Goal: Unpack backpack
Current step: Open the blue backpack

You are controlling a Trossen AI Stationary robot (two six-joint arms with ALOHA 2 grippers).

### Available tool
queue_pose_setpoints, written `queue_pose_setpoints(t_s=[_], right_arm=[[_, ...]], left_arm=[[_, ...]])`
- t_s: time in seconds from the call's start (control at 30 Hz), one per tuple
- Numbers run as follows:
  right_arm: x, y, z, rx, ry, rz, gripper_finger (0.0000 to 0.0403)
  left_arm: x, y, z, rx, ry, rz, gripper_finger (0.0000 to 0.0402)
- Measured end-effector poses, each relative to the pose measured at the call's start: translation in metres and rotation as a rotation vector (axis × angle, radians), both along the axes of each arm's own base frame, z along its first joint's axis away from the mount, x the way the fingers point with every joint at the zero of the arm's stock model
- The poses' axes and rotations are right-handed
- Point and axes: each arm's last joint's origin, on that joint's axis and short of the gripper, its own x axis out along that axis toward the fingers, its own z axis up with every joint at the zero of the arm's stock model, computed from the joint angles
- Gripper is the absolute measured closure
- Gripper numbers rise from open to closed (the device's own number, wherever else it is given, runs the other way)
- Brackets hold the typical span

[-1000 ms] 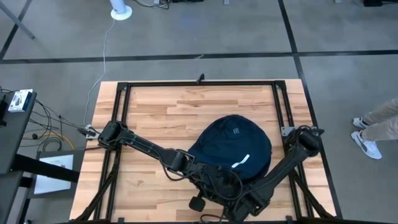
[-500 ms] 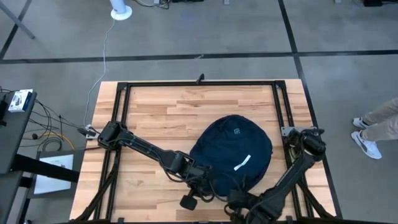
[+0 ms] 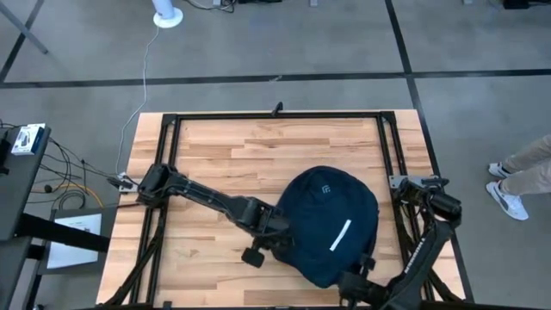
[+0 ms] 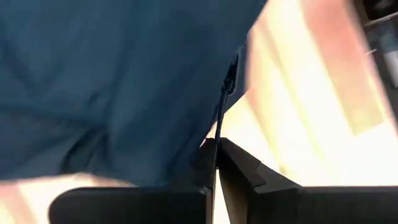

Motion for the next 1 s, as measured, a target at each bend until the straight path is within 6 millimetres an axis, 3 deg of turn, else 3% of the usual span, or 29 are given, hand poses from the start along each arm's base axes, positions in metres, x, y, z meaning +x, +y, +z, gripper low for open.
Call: queue_pose_setpoints(t_s=[0.37,0.6,0.77,1.0], right_arm=[[-0.010,0.002,-0.001,0.068,0.121,-0.026,0.0403],[-0.006,0.003,0.002,0.139,0.142,-0.078,0.0393],[-0.002,0.007,0.029,0.241,0.209,-0.089,0.0332],[0.004,0.004,0.101,0.328,0.102,-0.071,0.0263]], left_arm=[[0.001,0.040,0.011,0.086,0.006,0.090,0.0401],[0.002,0.035,0.020,0.063,-0.072,0.079,0.0401],[-0.004,0.033,0.019,0.094,-0.019,0.083,0.0401],[-0.001,0.013,0.021,0.056,-0.107,0.054,0.0401]])
